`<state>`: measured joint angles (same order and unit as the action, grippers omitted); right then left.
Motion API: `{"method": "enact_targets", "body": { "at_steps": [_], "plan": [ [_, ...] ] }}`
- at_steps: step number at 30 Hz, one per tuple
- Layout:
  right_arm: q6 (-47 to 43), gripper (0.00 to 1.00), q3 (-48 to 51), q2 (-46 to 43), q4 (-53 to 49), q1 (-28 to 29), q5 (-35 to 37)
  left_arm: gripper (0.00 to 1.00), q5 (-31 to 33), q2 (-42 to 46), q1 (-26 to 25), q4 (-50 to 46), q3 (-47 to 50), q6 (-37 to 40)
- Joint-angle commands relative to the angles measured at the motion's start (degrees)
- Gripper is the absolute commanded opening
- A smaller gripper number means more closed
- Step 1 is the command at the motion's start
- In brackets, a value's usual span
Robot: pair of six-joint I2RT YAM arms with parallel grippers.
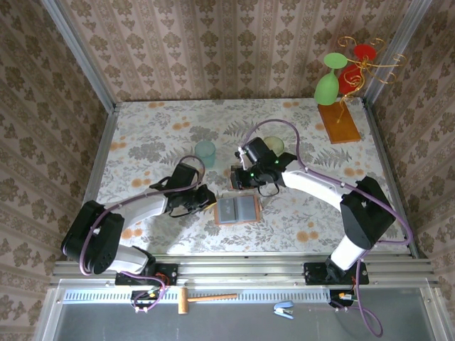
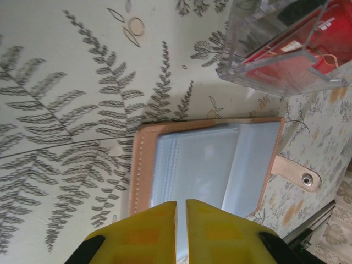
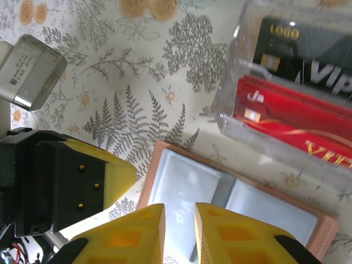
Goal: Take the credit cards out of the card holder
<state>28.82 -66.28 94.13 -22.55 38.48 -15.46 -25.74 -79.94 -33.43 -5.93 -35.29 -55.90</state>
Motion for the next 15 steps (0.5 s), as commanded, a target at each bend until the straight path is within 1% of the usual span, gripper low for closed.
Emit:
{"method": "enact_targets", "body": {
  "at_steps": [1, 4, 9, 15],
  "plan": [
    [8.5, 0.20, 3.0, -2.4, 2.4, 0.7, 0.3, 0.13, -0.8, -0.8, -1.1, 1.8, 0.7, -1.3],
    [11.2, 0.19, 4.9, -2.9, 2.7, 0.9, -0.7, 0.13, -0.7, -1.2, -1.8, 2.4, 1.2, -1.5],
    [12.4, 0.19, 5.5, -1.5, 1.4, 1.4, -3.2, 0.12, -0.2, -1.3, -2.3, 2.7, 2.0, -1.8],
    [13.8, 0.20, 5.6, 0.7, 1.2, 2.0, -4.1, 0.12, 0.6, -1.3, -2.8, 2.7, 2.7, -1.8]
  ]
}}
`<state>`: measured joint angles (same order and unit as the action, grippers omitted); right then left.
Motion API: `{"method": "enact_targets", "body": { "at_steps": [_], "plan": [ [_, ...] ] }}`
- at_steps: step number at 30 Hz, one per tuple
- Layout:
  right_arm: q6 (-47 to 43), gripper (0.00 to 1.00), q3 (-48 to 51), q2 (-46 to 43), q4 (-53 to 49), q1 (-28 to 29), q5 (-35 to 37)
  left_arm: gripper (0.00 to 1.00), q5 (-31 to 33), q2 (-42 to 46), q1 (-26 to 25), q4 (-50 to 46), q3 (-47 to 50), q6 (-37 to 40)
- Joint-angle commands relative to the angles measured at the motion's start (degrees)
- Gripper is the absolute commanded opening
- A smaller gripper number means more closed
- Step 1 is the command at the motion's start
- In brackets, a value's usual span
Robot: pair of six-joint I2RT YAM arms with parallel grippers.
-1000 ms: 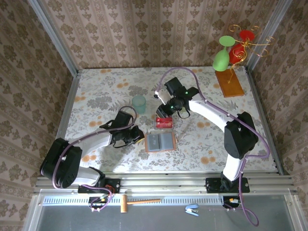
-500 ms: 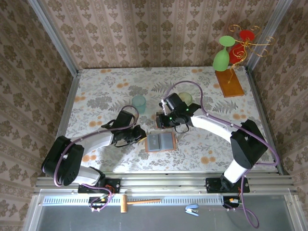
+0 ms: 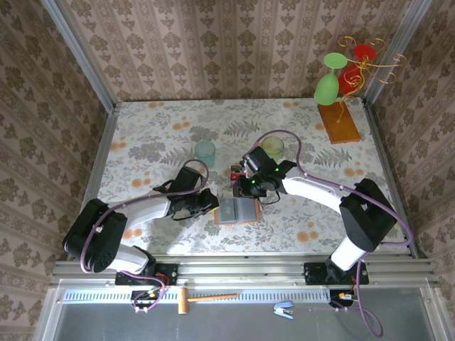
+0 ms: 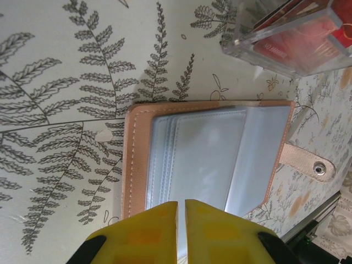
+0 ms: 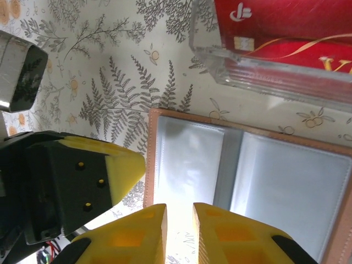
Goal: Take the credit cards out of the card holder
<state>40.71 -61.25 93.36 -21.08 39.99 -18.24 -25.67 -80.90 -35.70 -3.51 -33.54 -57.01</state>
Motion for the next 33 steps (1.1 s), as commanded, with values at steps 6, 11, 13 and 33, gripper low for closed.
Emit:
{"method": "enact_targets", "body": {
  "at_steps": [6, 11, 13, 33],
  "plan": [
    [3.2, 0.22, 0.3, 3.6, 0.3, 0.9, -2.4, 0.12, 0.5, -0.8, -0.6, 0.3, 1.5, -0.7],
    [3.9, 0.23, 0.0, 5.4, 0.2, 1.2, -3.2, 0.11, 1.1, -0.8, -0.8, -0.6, 1.6, -0.3],
    [4.1, 0.23, -0.2, 5.9, 0.3, 1.3, -3.5, 0.11, 1.2, -1.0, -0.8, -0.6, 1.6, -0.3],
    [5.2, 0.24, -2.5, 10.4, 0.0, 2.8, -5.5, 0.10, 1.8, -2.2, -1.2, -1.7, 1.6, 0.3]
  ]
}}
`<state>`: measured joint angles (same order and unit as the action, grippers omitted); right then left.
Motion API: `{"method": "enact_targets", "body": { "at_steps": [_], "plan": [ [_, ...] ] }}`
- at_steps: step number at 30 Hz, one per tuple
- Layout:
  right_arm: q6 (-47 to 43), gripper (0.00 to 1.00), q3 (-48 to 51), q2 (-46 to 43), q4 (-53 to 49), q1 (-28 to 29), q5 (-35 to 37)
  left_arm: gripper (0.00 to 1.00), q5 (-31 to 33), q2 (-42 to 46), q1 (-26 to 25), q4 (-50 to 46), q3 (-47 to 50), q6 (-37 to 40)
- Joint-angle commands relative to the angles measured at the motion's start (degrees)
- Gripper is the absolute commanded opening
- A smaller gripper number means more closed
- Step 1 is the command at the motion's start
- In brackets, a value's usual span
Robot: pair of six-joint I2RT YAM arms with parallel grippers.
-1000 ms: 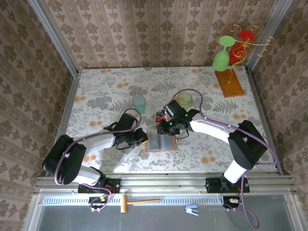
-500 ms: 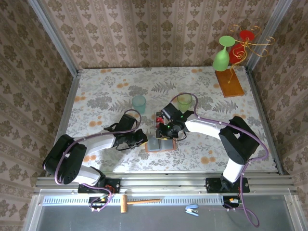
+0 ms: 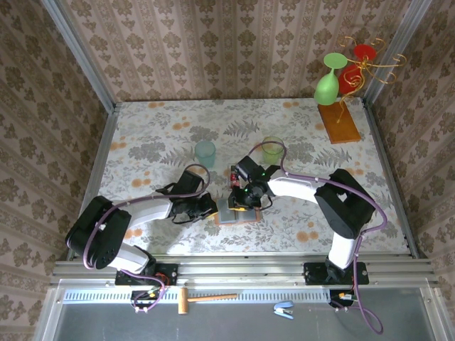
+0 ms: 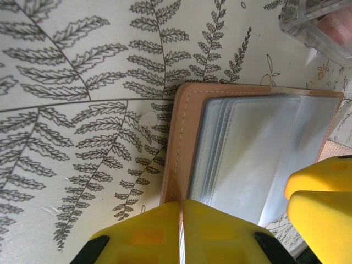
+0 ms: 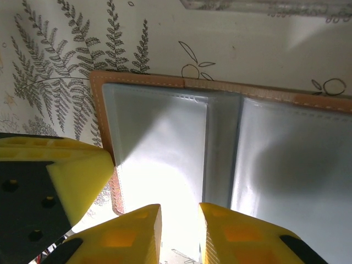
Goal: Take the credit cards out of the card holder
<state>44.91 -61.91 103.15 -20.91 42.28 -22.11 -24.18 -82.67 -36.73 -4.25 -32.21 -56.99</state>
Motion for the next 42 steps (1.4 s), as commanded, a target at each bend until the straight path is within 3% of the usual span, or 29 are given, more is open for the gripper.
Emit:
{"method": "enact_targets", "body": {
  "at_steps": [1, 42],
  "plan": [
    [1.1, 0.24, -1.9, 0.9, -0.1, 0.6, -1.8, 0.10, 0.2, -0.4, -0.3, -0.8, 0.2, 0.1],
    [0.5, 0.24, -3.0, 3.1, -2.6, 0.6, 1.2, 0.08, -0.1, -1.6, 0.3, -0.2, 0.9, 0.5]
  ]
}}
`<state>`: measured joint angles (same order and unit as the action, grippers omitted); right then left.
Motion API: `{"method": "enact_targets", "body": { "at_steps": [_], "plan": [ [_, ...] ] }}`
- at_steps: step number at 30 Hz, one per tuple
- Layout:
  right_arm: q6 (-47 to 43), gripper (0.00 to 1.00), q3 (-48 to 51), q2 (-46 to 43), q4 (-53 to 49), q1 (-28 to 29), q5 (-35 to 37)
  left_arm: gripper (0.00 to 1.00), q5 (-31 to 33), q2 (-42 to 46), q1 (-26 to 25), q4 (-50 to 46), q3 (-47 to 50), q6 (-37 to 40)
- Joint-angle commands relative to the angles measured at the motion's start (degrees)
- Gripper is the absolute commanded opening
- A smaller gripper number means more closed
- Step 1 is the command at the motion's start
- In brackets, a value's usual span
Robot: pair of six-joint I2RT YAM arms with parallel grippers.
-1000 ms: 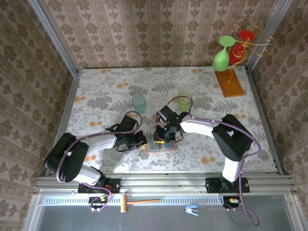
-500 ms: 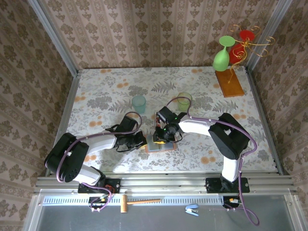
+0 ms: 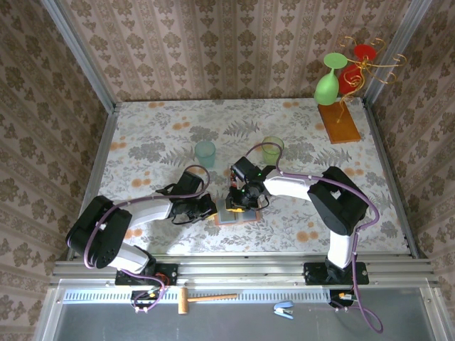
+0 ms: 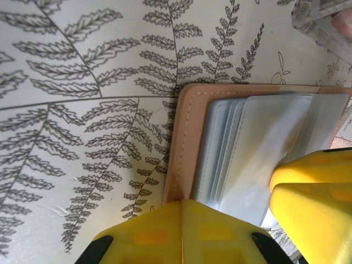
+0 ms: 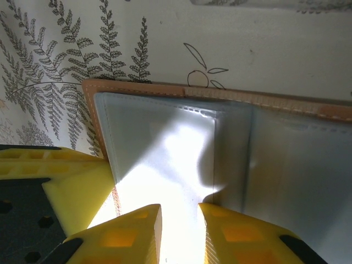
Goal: Take the credit cards out of the card holder
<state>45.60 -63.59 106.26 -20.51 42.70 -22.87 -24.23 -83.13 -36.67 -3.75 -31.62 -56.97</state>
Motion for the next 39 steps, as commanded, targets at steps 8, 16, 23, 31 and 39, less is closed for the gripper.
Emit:
{"method": "enact_targets", "body": {
  "at_steps": [8, 16, 23, 31, 39],
  "plan": [
    [-0.6, 0.24, -1.1, -0.5, -3.9, -0.2, 2.7, 0.08, -0.2, -1.9, 0.3, -0.7, 0.2, 0.7],
    [-0.9, 0.24, -0.3, -1.8, -4.2, -0.9, 3.2, 0.08, -0.3, -2.3, 0.3, -1.0, -0.2, 1.0],
    [-0.8, 0.24, 0.6, -2.5, -3.9, -1.2, 3.4, 0.08, -0.3, -2.5, 0.3, -1.1, 0.0, 1.1],
    [-1.1, 0.24, 1.1, -2.9, -3.8, -1.6, 3.2, 0.08, -0.3, -2.7, 0.3, -1.0, -0.2, 1.1],
    [-1.1, 0.24, 1.5, -3.2, -3.3, -2.1, 2.2, 0.08, -0.4, -3.0, 0.4, -0.8, -0.4, 1.0]
  ]
}}
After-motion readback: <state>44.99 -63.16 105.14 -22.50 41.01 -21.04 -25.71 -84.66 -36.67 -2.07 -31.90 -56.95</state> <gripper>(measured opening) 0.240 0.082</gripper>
